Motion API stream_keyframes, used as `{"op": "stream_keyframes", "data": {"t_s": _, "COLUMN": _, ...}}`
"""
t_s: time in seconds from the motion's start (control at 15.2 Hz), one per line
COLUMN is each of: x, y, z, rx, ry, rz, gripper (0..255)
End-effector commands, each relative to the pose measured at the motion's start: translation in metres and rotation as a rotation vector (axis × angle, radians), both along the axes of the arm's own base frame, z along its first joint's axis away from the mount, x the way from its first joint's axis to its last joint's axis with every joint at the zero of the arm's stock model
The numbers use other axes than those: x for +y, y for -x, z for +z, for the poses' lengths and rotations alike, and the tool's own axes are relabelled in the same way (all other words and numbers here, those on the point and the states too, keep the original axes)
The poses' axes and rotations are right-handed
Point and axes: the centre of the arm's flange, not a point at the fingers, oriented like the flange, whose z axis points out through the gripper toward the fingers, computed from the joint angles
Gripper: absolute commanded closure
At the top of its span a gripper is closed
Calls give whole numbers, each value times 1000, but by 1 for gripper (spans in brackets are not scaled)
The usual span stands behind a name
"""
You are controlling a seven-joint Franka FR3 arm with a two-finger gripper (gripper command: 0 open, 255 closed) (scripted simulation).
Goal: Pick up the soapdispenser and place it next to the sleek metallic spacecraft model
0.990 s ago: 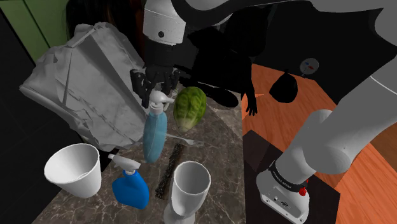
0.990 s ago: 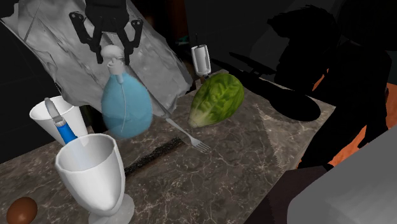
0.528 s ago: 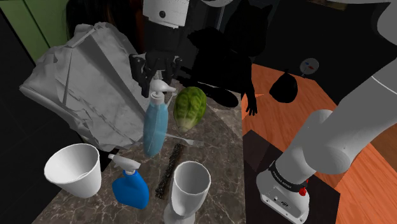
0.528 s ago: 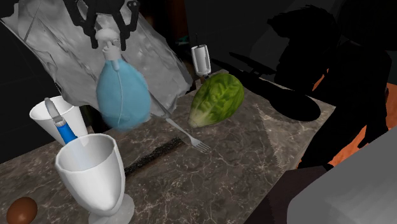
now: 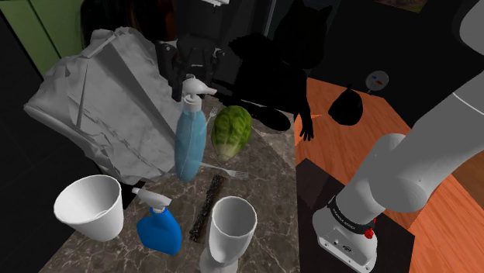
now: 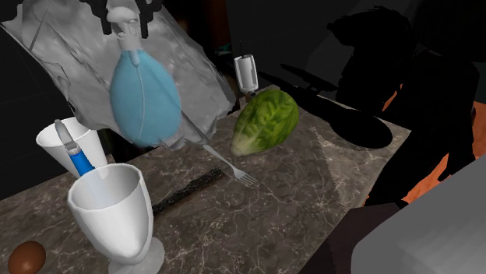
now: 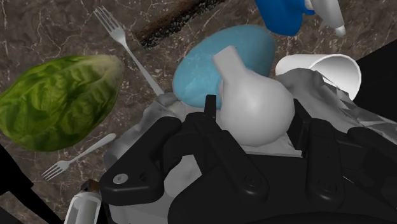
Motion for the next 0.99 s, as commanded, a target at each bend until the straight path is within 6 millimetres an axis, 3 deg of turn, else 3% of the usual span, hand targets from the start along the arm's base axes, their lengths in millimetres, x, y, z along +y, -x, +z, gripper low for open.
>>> {"op": "stream_keyframes", "data": {"t_s": 0.0, "x": 0, "y": -1, "z": 12, "rx": 0, "ry": 0, "rz": 0, "gripper": 255}}
{"op": "stream_keyframes", "data": {"t_s": 0.92, "x": 0, "y": -1, "z": 86, "rx": 0, "ry": 0, "rz": 0, "gripper": 255}}
